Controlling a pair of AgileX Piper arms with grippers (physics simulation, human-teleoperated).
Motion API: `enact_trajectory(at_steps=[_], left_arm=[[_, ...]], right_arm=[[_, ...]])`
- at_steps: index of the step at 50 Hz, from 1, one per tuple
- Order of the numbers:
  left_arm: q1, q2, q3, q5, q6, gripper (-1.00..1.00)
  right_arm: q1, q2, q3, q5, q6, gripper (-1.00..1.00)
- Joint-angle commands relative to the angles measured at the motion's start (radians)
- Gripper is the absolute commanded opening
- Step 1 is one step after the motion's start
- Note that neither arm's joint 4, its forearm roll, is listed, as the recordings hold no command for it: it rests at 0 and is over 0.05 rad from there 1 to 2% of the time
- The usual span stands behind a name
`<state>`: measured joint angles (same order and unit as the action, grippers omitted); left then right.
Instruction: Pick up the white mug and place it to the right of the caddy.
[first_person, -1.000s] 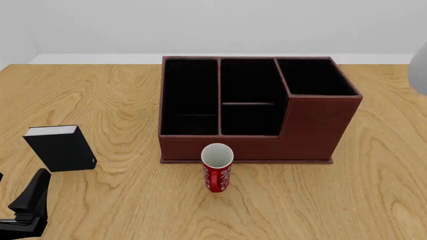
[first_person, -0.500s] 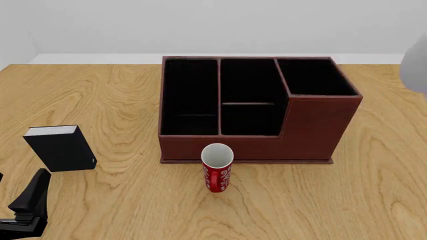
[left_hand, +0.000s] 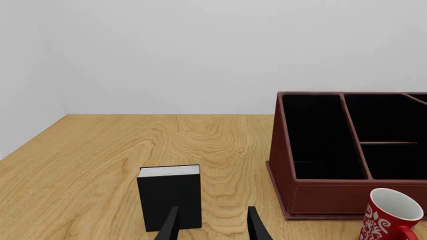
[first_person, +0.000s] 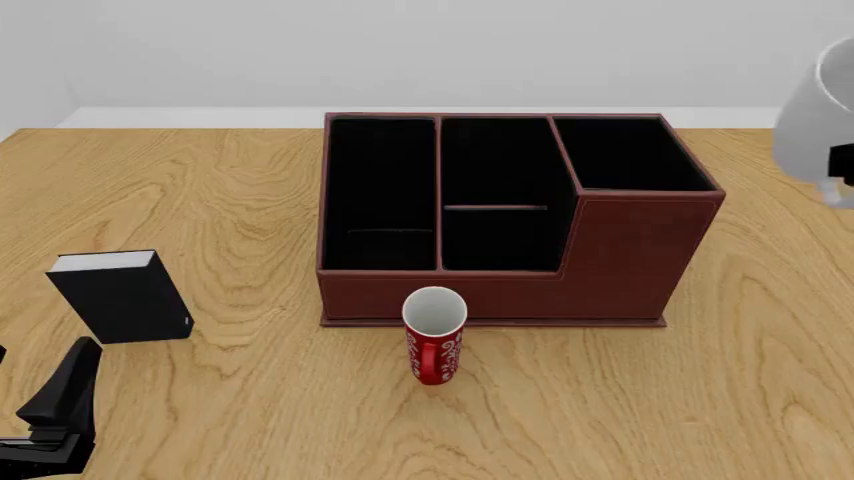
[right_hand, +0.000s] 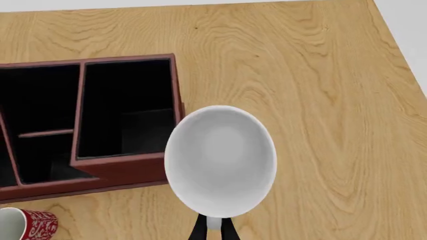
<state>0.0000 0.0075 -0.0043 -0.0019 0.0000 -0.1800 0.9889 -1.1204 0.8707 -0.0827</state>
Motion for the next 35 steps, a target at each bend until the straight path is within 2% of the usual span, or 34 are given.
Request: enact_trajectory(at_steps=[1, 3, 35], left_arm=[[0.0, 0.0, 0.0, 0.0, 0.0, 1.0], [0.0, 0.0, 0.0, 0.0, 0.0, 1.0], [0.0, 0.0, 0.0, 0.0, 0.0, 1.0]], right_arm=[[0.024, 0.028, 0.013, -0.033, 0.021, -1.0], [0.032, 0.03, 0.016, -0.035, 0.032, -1.0], [-0.033, 0.1, 0.051, -0.101, 0.006, -1.0]])
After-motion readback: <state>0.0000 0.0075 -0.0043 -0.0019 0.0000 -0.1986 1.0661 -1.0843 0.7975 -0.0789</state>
